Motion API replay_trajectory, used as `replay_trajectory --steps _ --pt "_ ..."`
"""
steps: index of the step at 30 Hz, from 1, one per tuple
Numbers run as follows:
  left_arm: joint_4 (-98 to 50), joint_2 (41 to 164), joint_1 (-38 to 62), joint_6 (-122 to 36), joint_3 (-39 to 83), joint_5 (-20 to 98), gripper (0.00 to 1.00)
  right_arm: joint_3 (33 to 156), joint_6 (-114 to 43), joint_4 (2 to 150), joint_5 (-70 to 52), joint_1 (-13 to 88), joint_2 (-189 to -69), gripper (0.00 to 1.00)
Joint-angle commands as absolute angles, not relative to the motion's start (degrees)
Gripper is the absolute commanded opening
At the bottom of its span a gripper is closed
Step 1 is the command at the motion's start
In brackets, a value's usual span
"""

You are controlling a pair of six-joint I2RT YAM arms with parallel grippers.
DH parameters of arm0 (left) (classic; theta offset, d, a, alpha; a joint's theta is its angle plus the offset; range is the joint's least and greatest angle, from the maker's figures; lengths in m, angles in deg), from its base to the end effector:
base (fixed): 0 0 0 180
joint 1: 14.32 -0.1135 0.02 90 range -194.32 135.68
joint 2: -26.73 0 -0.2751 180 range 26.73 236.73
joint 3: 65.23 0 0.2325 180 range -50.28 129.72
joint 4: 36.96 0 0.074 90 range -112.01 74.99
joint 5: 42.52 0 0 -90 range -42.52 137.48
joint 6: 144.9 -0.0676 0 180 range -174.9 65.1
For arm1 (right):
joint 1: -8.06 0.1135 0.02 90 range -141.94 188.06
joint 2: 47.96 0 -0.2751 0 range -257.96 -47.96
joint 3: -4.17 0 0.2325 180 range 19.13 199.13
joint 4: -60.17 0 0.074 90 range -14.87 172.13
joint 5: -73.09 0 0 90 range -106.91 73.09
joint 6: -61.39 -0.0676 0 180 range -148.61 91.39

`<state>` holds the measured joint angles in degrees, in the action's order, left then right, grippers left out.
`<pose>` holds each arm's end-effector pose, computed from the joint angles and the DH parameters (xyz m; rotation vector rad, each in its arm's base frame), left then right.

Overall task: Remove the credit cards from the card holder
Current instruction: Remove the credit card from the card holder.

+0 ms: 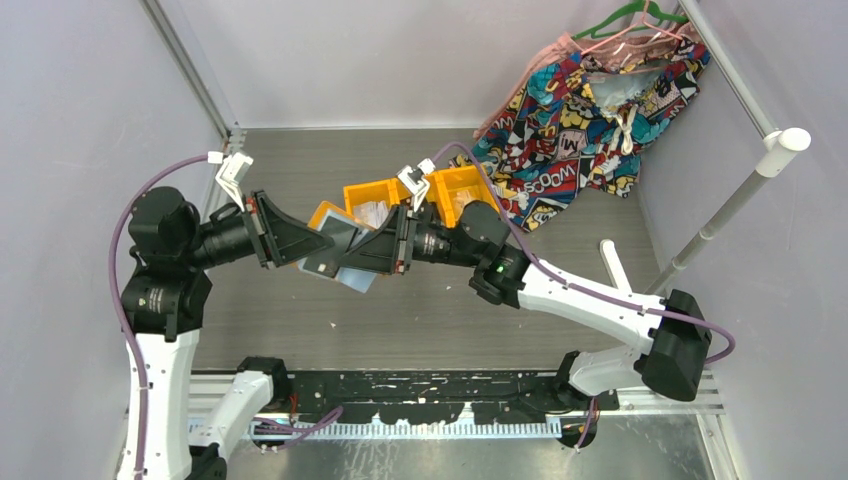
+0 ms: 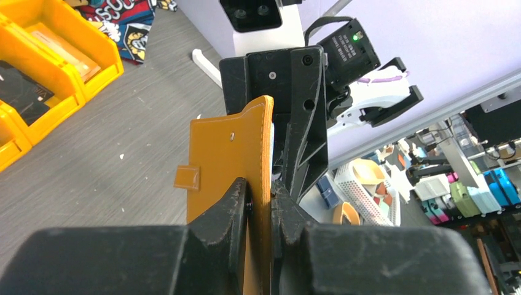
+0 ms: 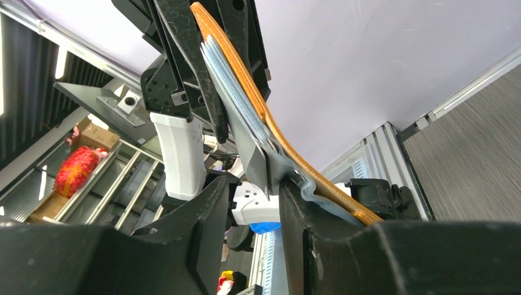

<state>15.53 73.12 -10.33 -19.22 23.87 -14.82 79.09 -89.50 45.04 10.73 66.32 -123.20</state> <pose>0.1006 -0.0670 0.4525 0.3616 1.8364 -1.4251 0.1374 0.2817 0.4124 -0.4747 1.6127 1.9929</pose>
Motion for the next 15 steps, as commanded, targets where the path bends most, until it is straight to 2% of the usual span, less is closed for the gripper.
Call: replay_trajectory --steps 1,5,8,15 --pt "13.9 71.0 -9.4 -13.0 22.1 -21.6 0.13 80.9 -90.4 29.5 7.5 66.9 -121.0 0.41" --pt "15.0 70.3 -9.4 -12.7 21.8 -20.6 0.18 81.3 -89.8 28.9 6.6 66.9 -120.8 0.38" --pt "16.0 70.1 -9.4 -12.8 21.7 -20.6 0.18 81.8 -88.8 29.9 5.8 66.9 -120.4 0.38" --pt "19.3 69.3 -9.4 -15.2 21.6 -18.7 0.03 82.1 -88.1 30.4 5.3 66.9 -119.8 0.37"
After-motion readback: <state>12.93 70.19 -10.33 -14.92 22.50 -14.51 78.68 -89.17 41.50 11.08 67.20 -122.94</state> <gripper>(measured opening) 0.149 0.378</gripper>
